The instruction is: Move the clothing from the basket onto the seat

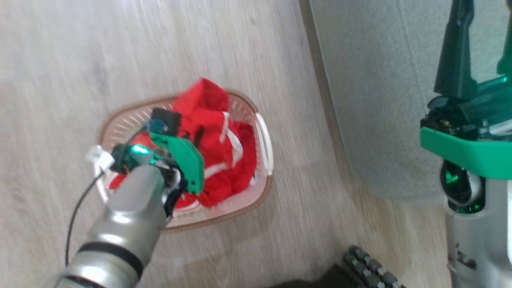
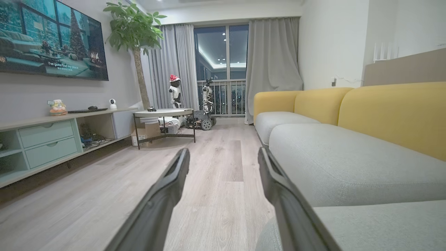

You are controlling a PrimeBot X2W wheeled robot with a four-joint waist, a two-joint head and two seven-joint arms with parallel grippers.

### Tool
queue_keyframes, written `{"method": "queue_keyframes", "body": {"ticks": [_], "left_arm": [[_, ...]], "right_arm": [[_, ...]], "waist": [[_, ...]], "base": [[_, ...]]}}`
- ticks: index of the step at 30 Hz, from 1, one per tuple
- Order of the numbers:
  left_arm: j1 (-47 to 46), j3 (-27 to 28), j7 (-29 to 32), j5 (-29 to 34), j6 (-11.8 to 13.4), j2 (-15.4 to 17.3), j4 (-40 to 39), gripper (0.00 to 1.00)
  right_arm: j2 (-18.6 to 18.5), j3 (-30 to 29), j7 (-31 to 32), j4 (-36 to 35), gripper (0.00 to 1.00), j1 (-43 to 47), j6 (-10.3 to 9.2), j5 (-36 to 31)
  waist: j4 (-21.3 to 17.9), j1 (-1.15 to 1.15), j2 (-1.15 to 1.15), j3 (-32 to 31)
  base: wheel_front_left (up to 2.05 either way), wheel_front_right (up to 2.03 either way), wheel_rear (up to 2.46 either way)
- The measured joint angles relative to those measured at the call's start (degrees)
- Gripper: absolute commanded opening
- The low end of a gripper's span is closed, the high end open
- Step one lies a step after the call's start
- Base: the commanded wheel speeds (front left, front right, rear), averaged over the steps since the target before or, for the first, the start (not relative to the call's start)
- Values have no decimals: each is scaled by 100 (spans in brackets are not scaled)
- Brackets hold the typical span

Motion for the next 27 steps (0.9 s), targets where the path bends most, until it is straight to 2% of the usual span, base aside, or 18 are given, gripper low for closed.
{"method": "queue_keyframes", "body": {"ticks": [7, 14, 22, 27], "left_arm": [[582, -620, -296, -650, 0, 58, -668, 0], [840, -1009, -541, -1018, 0, 261, -1356, 0], [1079, -1037, -660, -1115, 10, 481, -2324, 0], [1168, -1032, -580, -1121, 218, 654, -3141, 0]], "right_arm": [[-48, -68, 0, 199, 100, 503, 0, 4], [-194, -116, 0, 337, 100, 1045, 0, 38], [-202, -86, 0, 503, 100, 1657, 0, 136], [-207, 14, 0, 656, 100, 1902, 0, 226]], "waist": [[265, 0, 0, -871], [556, 0, 0, -1717], [892, 0, 0, -2458], [1049, 0, 0, -2822]], "base": [[0, 0, 0], [0, 0, 0], [0, 0, 0], [0, 0, 0]]}}
